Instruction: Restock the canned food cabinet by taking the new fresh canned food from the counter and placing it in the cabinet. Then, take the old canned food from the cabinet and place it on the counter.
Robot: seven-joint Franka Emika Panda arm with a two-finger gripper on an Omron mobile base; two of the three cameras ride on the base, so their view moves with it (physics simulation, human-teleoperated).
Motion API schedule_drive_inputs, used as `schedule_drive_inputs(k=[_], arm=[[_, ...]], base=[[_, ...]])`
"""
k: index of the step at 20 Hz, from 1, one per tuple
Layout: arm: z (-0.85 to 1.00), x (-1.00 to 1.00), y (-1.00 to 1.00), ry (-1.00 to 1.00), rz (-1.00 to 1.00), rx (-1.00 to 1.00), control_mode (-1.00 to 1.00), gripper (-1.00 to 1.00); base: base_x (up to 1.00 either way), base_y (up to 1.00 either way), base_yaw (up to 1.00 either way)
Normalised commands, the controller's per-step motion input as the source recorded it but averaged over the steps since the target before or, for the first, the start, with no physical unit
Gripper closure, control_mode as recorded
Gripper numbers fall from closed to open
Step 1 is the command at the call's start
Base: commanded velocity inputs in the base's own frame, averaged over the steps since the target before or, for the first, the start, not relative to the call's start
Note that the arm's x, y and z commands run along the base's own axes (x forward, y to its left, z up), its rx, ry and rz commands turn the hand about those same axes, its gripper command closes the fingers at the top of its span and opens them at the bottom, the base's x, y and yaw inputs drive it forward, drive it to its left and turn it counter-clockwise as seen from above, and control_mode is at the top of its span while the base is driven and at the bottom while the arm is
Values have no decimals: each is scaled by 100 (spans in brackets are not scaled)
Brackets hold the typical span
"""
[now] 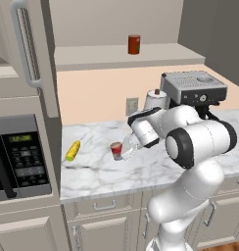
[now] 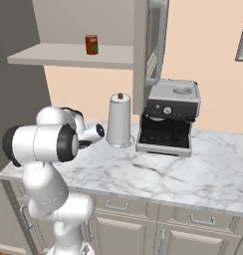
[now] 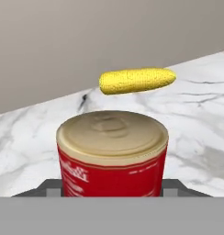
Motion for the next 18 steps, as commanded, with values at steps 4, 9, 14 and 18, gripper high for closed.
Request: schedule_drive_inputs(k=[4,9,14,18], arm=[[-7,0,0,-7,2,9,-100,-100],[14,0,0,-6,0,7,-100,-100],[77,-1,1,-5,-1,7,-100,-100],[100,-69,4,-10,0,1,-100,-100]], base=[[0,0,0],[0,0,0],[0,0,0],[0,0,0]])
